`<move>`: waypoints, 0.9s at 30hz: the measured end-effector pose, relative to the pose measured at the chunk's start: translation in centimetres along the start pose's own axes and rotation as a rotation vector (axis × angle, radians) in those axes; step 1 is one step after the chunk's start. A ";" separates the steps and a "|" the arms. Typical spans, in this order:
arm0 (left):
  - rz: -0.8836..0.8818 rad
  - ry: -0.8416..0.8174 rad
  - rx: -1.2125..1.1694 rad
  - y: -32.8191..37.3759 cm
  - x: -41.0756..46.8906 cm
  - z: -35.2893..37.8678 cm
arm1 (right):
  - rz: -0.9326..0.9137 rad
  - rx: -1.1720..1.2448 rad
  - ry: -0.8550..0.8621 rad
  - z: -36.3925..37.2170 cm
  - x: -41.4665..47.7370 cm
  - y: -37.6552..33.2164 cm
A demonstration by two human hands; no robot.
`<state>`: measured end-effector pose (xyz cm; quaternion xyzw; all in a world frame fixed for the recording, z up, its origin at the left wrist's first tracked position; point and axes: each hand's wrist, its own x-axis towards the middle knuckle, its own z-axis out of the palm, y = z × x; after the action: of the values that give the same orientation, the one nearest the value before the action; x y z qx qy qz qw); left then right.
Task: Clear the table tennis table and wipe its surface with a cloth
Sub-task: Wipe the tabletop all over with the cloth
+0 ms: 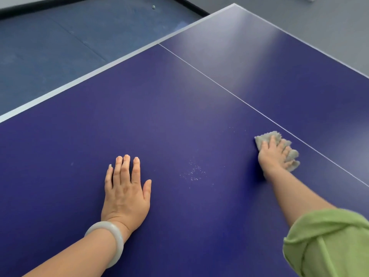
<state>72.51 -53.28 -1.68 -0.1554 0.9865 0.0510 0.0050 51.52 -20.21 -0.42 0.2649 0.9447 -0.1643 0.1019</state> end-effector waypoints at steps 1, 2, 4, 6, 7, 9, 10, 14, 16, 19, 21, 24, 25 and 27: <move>-0.001 -0.006 0.007 0.0 0.0 0.0 | 0.024 0.002 -0.011 -0.1 1.1 -1.5; -0.003 -0.012 0.017 0.0 -0.1 0.1 | 0.032 0.006 -0.023 -0.1 2.0 -3.2; -0.011 -0.012 0.029 -0.1 0.0 0.1 | -0.004 0.015 -0.059 0.5 3.3 -7.1; -0.014 -0.010 0.031 -0.1 0.0 0.1 | -0.112 -0.003 -0.115 1.6 2.7 -11.1; -0.013 -0.005 0.031 -0.1 0.0 0.2 | -0.201 -0.026 -0.149 2.5 1.7 -13.0; -0.010 0.002 0.029 -0.2 0.0 0.2 | -0.439 -0.113 -0.201 4.8 -1.7 -15.6; -0.010 0.004 0.028 -0.2 0.0 0.2 | -0.587 -0.183 -0.203 6.2 -4.0 -16.1; -0.019 0.008 0.025 0.0 0.0 0.1 | -1.051 -0.287 -0.250 8.5 -10.2 -12.8; -0.018 0.009 0.022 0.0 0.0 0.1 | -0.991 -0.275 -0.210 7.1 -8.9 -9.7; -0.015 0.021 0.018 0.0 -0.1 0.2 | -0.581 -0.177 -0.117 3.9 -5.3 -3.8; -0.015 0.018 0.009 0.1 -0.1 0.1 | -0.288 -0.119 -0.046 2.0 -4.2 0.3; -0.011 0.009 0.008 0.2 -0.1 0.1 | 0.013 -0.020 0.021 1.6 -6.0 2.9; -0.009 0.005 0.005 0.2 -0.1 0.0 | 0.062 0.002 0.029 2.1 -7.2 2.3; -0.007 -0.001 0.001 0.2 -0.1 -0.1 | 0.071 0.017 0.006 3.7 -9.8 -0.8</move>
<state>72.57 -53.07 -1.59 -0.1586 0.9860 0.0505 0.0057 59.71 -26.83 -0.92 0.2997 0.9335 -0.1680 0.1026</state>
